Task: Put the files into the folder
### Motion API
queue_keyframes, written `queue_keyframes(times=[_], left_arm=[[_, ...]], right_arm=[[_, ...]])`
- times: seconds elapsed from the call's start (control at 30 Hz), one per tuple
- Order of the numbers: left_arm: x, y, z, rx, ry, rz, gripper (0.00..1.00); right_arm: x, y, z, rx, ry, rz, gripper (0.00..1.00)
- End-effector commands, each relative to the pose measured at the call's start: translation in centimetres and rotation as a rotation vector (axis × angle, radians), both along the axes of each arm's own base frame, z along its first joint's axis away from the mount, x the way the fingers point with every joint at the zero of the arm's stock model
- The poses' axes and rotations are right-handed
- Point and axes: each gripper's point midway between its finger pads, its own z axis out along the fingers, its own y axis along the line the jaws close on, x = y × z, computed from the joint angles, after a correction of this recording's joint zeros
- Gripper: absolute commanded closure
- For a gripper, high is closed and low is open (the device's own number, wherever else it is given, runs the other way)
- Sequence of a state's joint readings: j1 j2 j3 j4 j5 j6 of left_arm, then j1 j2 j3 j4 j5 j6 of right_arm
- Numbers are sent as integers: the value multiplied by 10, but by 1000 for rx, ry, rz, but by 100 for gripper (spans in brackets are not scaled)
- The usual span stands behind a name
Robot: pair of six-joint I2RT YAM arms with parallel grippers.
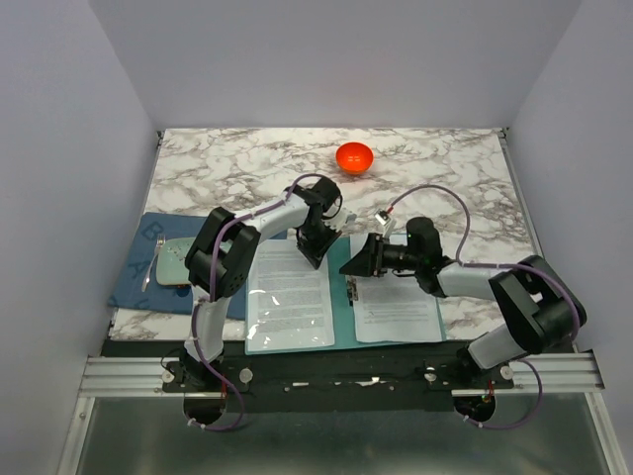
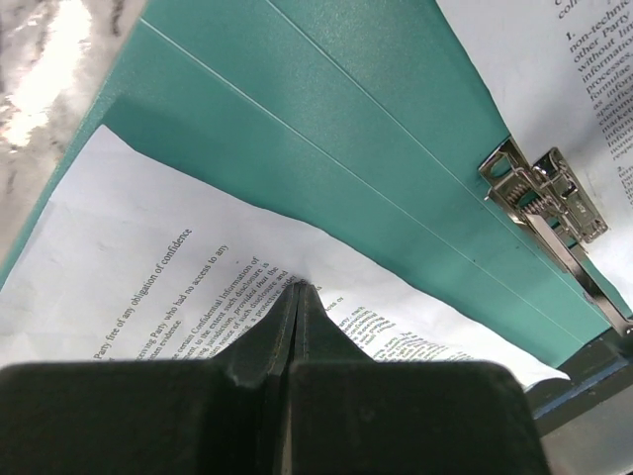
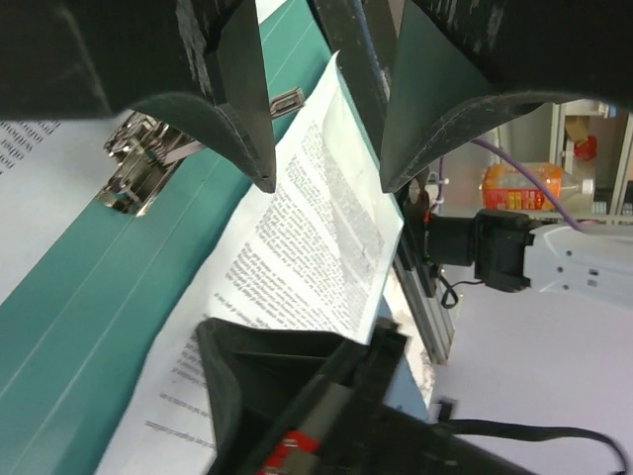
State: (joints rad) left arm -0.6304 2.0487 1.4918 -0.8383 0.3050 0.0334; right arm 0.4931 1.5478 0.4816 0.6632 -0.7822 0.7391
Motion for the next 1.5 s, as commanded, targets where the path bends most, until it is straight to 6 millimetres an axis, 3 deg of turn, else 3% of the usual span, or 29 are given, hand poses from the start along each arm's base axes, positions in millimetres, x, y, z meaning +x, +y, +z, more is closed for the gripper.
queue_keyframes(times=[0.0, 0.17, 0.27, 0.3, 0.37, 0.43, 0.5, 0.63, 0.67, 0.77, 0.8, 0.9, 1.1, 1.47], left_arm=[[22, 10, 23, 54, -113, 30, 94], [33, -3, 59, -6, -157, 46, 90], [33, -9, 75, -49, -164, 48, 89], [31, -11, 78, -59, -162, 44, 89], [28, -15, 79, -75, -137, 75, 89], [26, -17, 75, -82, -122, 95, 89], [24, -19, 65, -87, -112, 113, 89], [17, -21, 41, -77, -95, 127, 89], [17, -21, 36, -71, -94, 125, 89], [16, -21, 20, -55, -82, 124, 90], [17, -21, 16, -53, -84, 123, 90], [18, -21, 8, -46, -84, 117, 91], [17, -11, -3, -8, -99, 96, 94], [10, -1, -12, 13, -104, 74, 97]], right_arm=[[5, 3, 37, 11, -111, 11, 43], [22, -10, 59, -72, -191, -99, 36], [30, -33, 60, -176, -216, -235, 27], [41, -52, 51, -259, -215, -348, 25], [49, -77, 54, -316, -233, -485, 21], [59, -108, 52, -394, -229, -655, 20], [63, -145, 35, -508, -167, -809, 20], [67, -191, 12, -629, -25, -983, 20], [70, -209, -4, -675, 51, -1028, 20], [75, -227, -18, -725, 173, -1056, 20], [74, -229, -30, -762, 210, -1038, 19], [85, -230, -38, -791, 246, -1024, 18], [106, -222, -43, -769, 249, -986, 17], [118, -209, -57, -749, 278, -935, 16]])
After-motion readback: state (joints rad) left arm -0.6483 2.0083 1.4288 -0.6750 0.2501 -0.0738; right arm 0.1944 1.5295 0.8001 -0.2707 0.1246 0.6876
